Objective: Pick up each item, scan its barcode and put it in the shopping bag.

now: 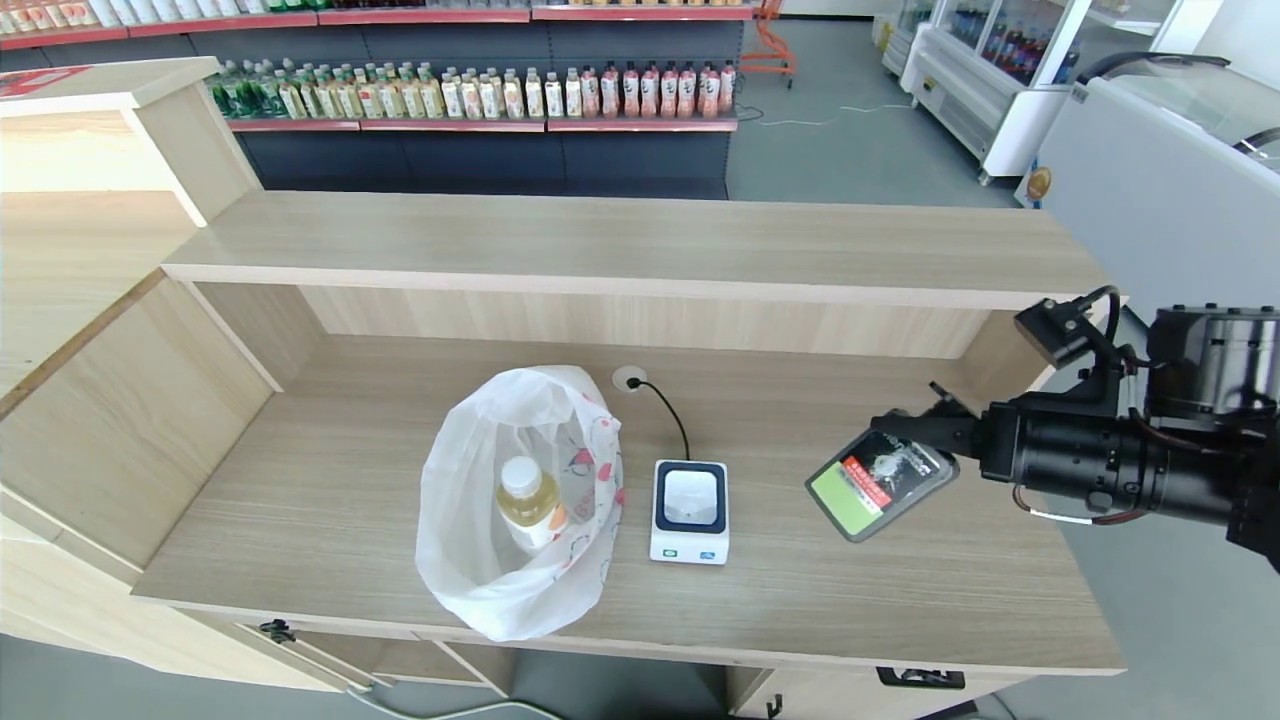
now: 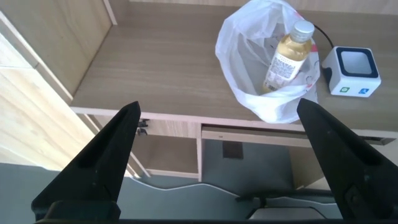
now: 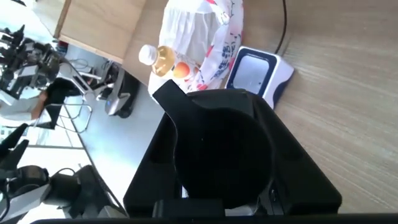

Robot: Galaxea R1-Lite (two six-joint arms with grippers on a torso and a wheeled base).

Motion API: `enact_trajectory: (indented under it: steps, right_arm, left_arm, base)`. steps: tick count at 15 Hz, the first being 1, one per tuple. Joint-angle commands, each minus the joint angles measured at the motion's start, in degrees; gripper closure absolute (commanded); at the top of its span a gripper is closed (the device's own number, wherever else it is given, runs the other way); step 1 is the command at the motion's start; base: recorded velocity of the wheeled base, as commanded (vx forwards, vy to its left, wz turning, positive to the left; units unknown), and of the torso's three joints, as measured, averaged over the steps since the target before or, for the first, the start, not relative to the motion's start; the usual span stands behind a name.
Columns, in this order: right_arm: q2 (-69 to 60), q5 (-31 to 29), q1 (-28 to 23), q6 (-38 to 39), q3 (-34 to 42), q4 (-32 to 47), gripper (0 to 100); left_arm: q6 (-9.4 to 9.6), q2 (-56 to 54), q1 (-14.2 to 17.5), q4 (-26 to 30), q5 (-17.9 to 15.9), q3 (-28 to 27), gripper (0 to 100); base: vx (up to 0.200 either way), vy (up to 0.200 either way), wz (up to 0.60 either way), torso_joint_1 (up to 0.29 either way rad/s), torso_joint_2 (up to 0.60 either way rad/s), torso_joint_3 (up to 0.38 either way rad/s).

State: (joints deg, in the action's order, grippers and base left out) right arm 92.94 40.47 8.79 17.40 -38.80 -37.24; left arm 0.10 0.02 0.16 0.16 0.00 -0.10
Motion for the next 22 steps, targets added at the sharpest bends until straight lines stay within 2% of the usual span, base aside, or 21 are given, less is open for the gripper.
enact_trajectory:
  steps: [1, 4, 6, 9, 18, 22]
  right_arm:
    - [4.00, -0.39, 1.41, 0.01, -0.05, -0.29, 100]
    - [7.25, -0.57, 2.28, -0.52, 0.57, -1.69, 100]
    - [12.70, -4.35, 2.20, -4.83, 0.39, -6.79, 100]
    - [16.31, -5.32, 1.93, -5.00, -0.31, -11.45, 100]
    - [22.46, -5.05, 2.90, -4.04, -7.52, -11.54, 100]
    - [23.69, -5.05, 4.75, -0.08, -10.33, -11.62, 100]
  left_arm:
    - [-0.01, -0.02, 0.02, 0.02, 0.00, 0.01, 0]
    - [-0.01, -0.02, 0.02, 0.02, 0.00, 0.01, 0]
    - [-0.01, -0.02, 0.02, 0.02, 0.00, 0.01, 0]
    - [0.08, -0.02, 0.02, 0.02, 0.00, 0.01, 0]
    - [0.17, -0.02, 0.02, 0.02, 0.00, 0.01, 0]
    - [0.25, -0.02, 0.02, 0.02, 0.00, 0.01, 0]
  base:
    - [0.000, 0.000, 0.00, 0.000, 0.00, 0.000]
    - [0.000, 0.000, 0.00, 0.000, 0.00, 0.000]
    - [0.000, 0.000, 0.00, 0.000, 0.00, 0.000]
    - [0.000, 0.000, 0.00, 0.000, 0.00, 0.000]
    - [0.000, 0.000, 0.00, 0.000, 0.00, 0.000]
    - [0.000, 0.000, 0.00, 0.000, 0.00, 0.000]
